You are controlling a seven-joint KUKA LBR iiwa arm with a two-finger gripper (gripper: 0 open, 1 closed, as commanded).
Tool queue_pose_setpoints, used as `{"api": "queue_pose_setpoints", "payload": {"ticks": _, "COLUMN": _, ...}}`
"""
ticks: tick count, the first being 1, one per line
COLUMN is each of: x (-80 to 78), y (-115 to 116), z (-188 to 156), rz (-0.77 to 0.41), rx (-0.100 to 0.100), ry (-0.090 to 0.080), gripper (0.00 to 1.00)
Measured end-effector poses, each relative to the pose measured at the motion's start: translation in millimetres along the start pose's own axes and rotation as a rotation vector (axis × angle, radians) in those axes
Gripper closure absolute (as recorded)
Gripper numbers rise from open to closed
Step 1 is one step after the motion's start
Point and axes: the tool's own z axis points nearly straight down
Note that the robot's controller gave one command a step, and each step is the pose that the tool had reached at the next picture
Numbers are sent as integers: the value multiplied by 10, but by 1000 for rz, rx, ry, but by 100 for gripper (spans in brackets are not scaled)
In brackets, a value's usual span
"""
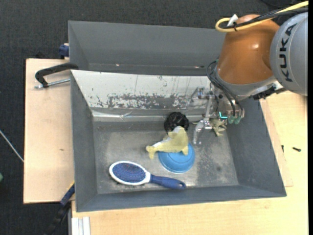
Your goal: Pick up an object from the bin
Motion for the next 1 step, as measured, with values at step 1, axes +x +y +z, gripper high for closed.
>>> {"api": "queue_pose_setpoints", "payload": {"ticks": 1, "x": 11, "y": 59, "z": 1107, "rz": -159, "rx": 1, "ry": -19, "gripper": 0}}
